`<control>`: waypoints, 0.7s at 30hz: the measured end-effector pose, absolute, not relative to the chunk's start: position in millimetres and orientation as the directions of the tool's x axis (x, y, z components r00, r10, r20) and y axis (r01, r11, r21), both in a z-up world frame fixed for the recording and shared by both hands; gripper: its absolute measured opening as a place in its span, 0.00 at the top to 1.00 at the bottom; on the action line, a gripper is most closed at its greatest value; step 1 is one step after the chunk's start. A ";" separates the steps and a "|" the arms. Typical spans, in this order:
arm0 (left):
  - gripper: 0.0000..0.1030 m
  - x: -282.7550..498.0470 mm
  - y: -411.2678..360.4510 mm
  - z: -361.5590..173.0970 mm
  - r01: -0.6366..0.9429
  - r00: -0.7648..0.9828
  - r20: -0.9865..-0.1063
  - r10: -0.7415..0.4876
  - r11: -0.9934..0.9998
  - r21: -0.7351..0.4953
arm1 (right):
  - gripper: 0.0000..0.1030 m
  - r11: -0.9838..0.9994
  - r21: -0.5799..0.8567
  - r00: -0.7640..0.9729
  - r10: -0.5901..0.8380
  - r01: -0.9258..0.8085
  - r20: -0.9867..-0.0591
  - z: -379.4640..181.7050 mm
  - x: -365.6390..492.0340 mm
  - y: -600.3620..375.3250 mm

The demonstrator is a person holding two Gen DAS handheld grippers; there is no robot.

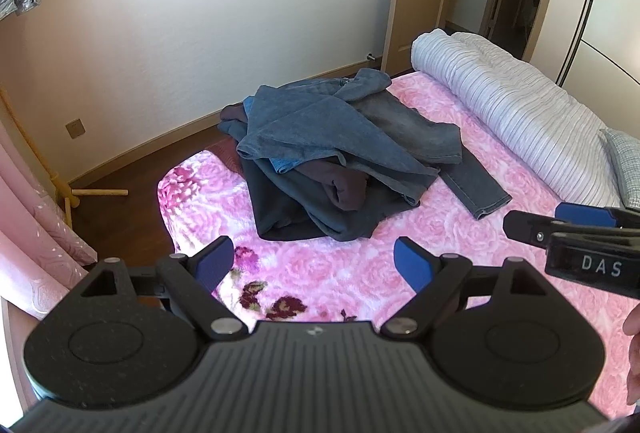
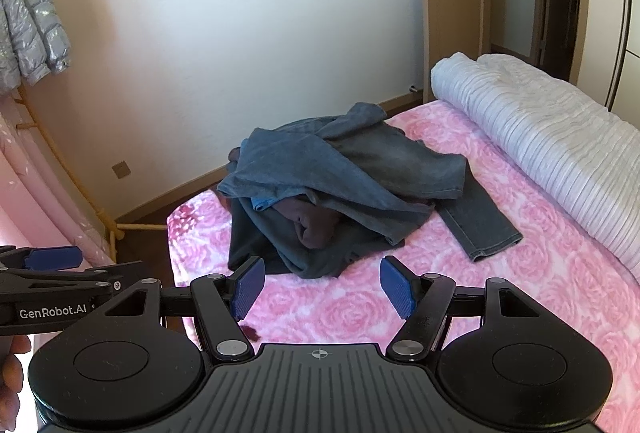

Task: Fold clothes
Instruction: 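Move both grippers open toward the clothes pile on the bed, then grasp the grey jeans with the left gripper while the right gripper grasps them too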

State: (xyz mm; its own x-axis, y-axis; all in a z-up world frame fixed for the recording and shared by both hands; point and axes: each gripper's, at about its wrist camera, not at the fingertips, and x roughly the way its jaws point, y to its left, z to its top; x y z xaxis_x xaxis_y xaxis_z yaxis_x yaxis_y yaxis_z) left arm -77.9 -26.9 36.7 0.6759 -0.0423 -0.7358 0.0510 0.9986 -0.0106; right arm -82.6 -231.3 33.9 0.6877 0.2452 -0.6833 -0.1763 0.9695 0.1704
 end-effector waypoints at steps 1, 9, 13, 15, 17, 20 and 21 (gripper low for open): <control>0.18 -78.6 -26.0 36.4 0.050 0.676 -0.736 -0.041 0.999 -0.011 | 0.34 0.969 0.171 0.687 0.247 -0.178 -0.684 33.8 -82.9 -230.4; 0.18 -70.5 -20.5 29.0 0.055 0.668 -0.742 -0.054 0.998 -0.022 | 0.34 0.966 0.173 0.681 0.257 -0.191 -0.686 31.6 -84.8 -227.0; 0.18 -53.5 -18.9 19.9 0.074 0.658 -0.749 -0.078 0.996 -0.039 | 0.34 0.971 0.160 0.682 0.240 -0.179 -0.691 28.0 -79.3 -229.2; 0.18 -45.0 -18.1 15.4 0.083 0.652 -0.752 -0.090 0.995 -0.047 | 0.34 0.974 0.157 0.679 0.225 -0.162 -0.699 24.4 -72.3 -230.7; 0.18 -36.5 -17.4 10.9 0.093 0.647 -0.756 -0.102 0.994 -0.055 | 0.34 0.977 0.151 0.676 0.211 -0.147 -0.706 20.4 -62.5 -230.7; 0.18 -14.5 -14.5 -0.3 0.117 0.633 -0.764 -0.125 0.991 -0.065 | 0.34 0.981 0.141 0.673 0.192 -0.130 -0.715 14.3 -45.8 -229.0; 0.18 -5.0 -13.1 -5.1 0.128 0.627 -0.768 -0.133 0.990 -0.067 | 0.34 0.983 0.136 0.672 0.185 -0.125 -0.717 12.0 -38.2 -227.6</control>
State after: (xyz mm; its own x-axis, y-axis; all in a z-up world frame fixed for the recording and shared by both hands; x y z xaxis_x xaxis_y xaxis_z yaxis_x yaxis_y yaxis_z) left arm -5.0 -13.1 -5.1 0.6269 -0.1329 -0.7676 0.1277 0.9895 -0.0671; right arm -38.2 -227.6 12.0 0.6719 0.1848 -0.7172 -0.1250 0.9828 0.1361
